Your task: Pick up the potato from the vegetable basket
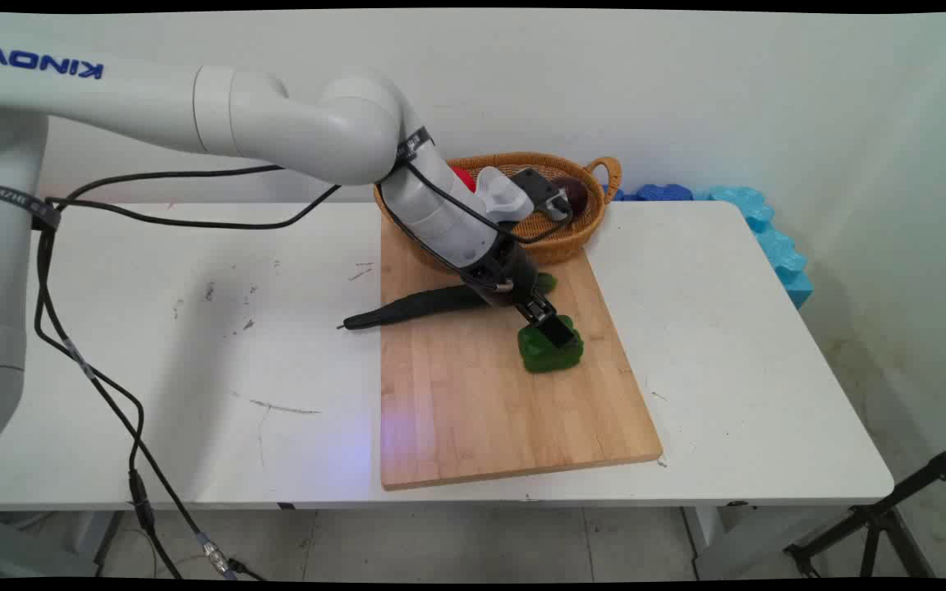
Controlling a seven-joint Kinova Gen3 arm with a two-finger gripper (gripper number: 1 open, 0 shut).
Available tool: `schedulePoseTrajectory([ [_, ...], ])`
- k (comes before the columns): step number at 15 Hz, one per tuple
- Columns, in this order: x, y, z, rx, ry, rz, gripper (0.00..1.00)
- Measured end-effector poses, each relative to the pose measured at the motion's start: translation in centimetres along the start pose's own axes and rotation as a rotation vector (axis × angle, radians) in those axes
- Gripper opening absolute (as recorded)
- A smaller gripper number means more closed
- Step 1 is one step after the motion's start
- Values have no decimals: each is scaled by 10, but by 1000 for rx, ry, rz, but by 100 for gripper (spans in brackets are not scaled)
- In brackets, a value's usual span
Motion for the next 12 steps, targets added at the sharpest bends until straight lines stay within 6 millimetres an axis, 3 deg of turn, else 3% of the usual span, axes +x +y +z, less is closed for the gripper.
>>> schedulePoseTrajectory([
  [6,16,5,-4,-7,47,3,100],
  [12,47,-5,-39,7,90,-20,100],
])
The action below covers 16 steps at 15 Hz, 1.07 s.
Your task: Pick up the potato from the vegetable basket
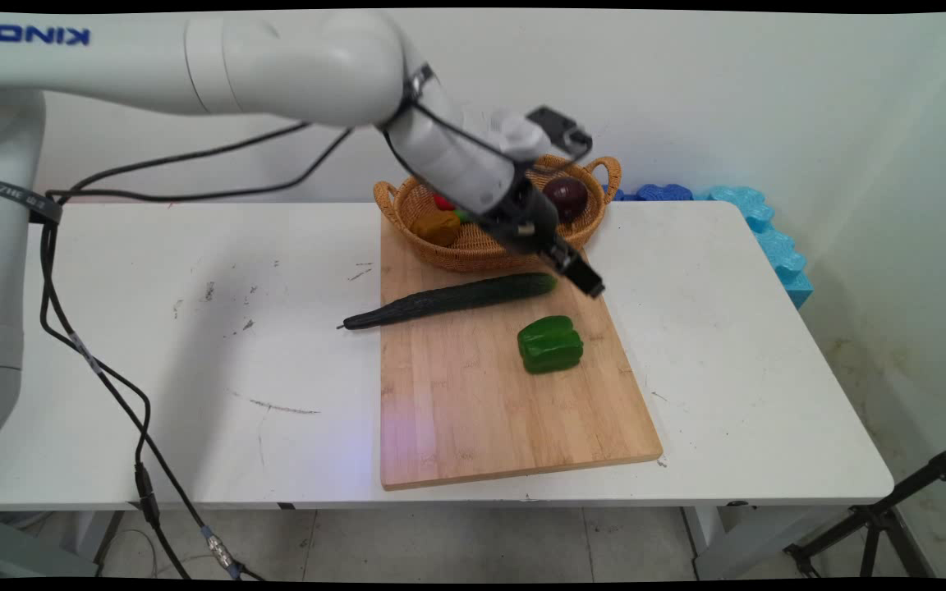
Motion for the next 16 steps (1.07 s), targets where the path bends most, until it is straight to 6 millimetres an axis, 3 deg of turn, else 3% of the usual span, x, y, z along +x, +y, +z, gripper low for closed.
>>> schedulePoseTrajectory([
  [4,23,-22,-44,47,2,-34,100],
  [9,31,-60,-90,124,-21,-75,100],
  [13,21,-94,-108,188,-53,-103,100],
  [16,8,-120,-109,230,-79,-127,100],
])
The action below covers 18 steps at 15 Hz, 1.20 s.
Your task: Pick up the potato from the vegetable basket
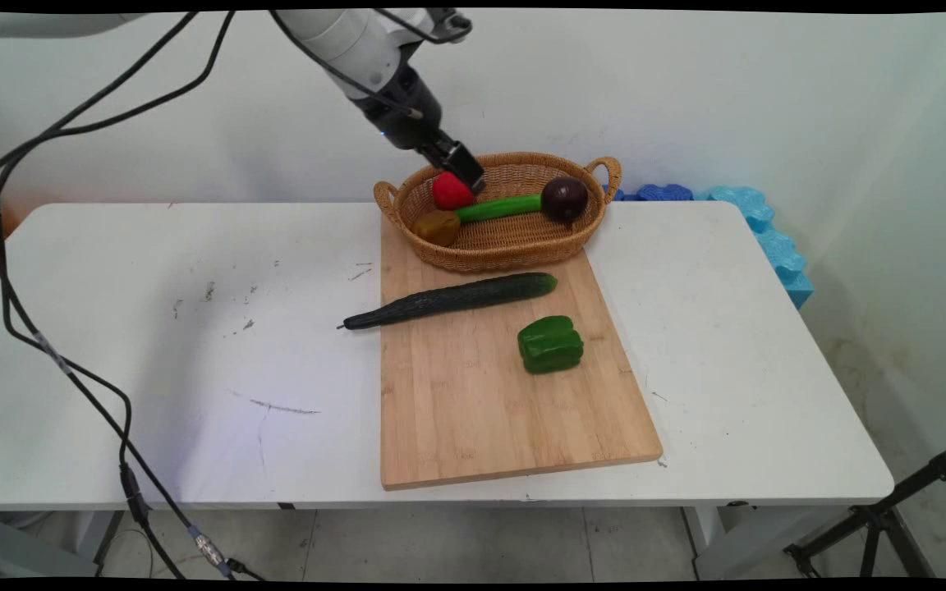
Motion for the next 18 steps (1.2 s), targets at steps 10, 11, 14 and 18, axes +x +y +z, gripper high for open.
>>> schedulePoseTrajectory([
  [10,-24,-50,57,60,-47,-30,100],
  [11,-25,-53,63,61,-49,-29,100],
  [14,-27,-59,81,62,-46,-23,100],
  [18,-26,-62,98,62,-42,-4,100],
])
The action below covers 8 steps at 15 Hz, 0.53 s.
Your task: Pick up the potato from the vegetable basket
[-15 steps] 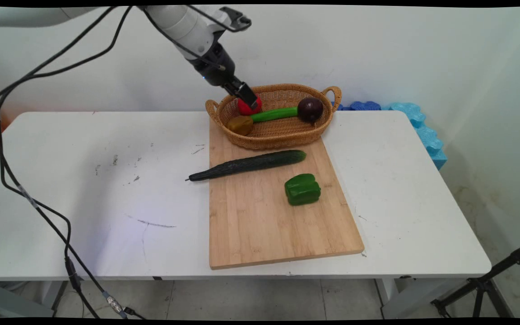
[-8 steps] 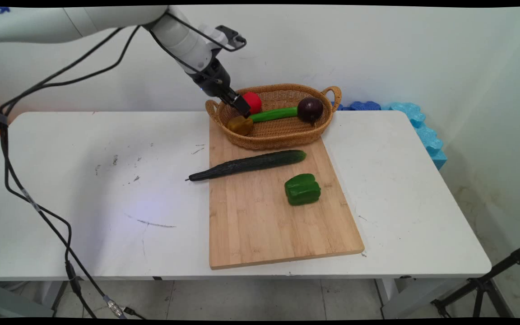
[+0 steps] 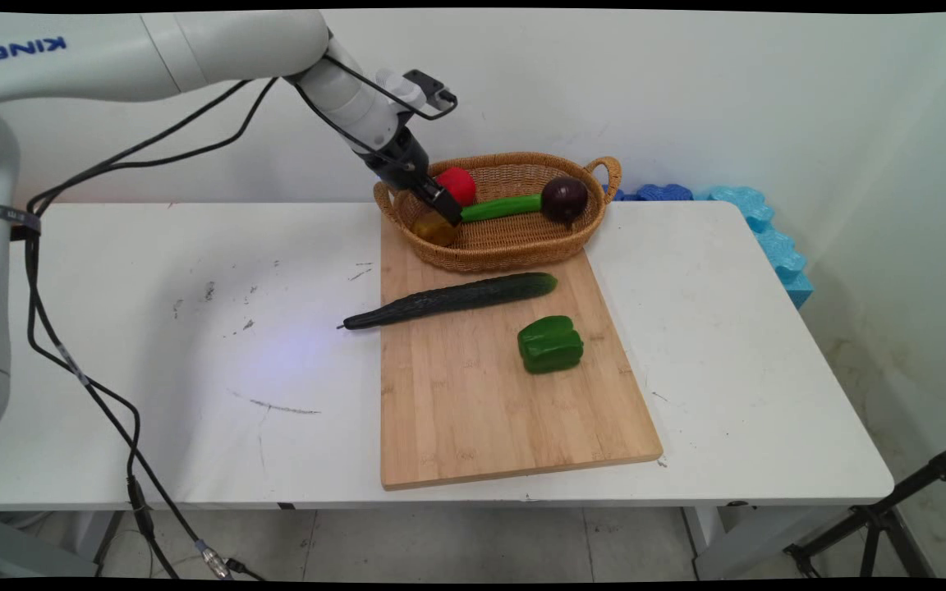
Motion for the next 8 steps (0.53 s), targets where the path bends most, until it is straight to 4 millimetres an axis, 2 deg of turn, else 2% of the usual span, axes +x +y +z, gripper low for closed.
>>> schedulePoseTrajectory([
  [8,1,-3,20,4,4,25,100],
])
